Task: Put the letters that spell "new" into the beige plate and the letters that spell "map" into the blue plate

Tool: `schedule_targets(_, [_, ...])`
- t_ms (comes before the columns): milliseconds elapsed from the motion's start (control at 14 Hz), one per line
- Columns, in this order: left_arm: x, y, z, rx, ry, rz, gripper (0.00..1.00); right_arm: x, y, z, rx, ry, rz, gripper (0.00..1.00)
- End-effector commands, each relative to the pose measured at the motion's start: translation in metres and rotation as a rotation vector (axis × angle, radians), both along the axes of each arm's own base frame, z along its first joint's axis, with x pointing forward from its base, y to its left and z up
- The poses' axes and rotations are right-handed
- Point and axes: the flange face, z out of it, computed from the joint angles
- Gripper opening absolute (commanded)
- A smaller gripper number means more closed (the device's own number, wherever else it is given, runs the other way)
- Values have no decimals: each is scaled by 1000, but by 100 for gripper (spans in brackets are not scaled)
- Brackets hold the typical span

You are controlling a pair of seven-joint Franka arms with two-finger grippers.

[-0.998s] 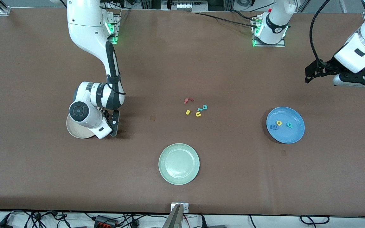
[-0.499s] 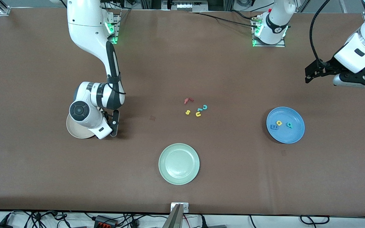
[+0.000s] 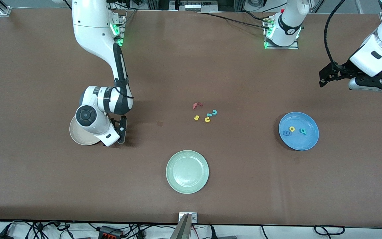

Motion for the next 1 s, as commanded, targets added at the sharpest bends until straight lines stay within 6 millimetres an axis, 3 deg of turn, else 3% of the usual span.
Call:
schedule_targets(0, [2, -2, 5, 15, 3, -8, 100, 10, 4, 0, 3, -25, 2, 26])
schedule_targets(214, [2, -6, 6, 15, -1, -14, 100, 15, 4, 15, 10, -44, -9, 27])
schedule_targets(428, [2, -7, 6, 16, 1, -16, 100, 23, -40, 49, -26, -25, -132, 27])
schedule_targets(570, [2, -8, 6, 16, -1, -17, 100, 19, -57, 63, -33, 20, -203, 27])
schedule_targets(784, [1, -8, 6, 16, 1, -17, 100, 2, -84, 61, -55, 158, -314, 27])
schedule_targets(926, [2, -6, 6, 16, -1, -14, 100, -13, -99, 44, -64, 205, -345, 30])
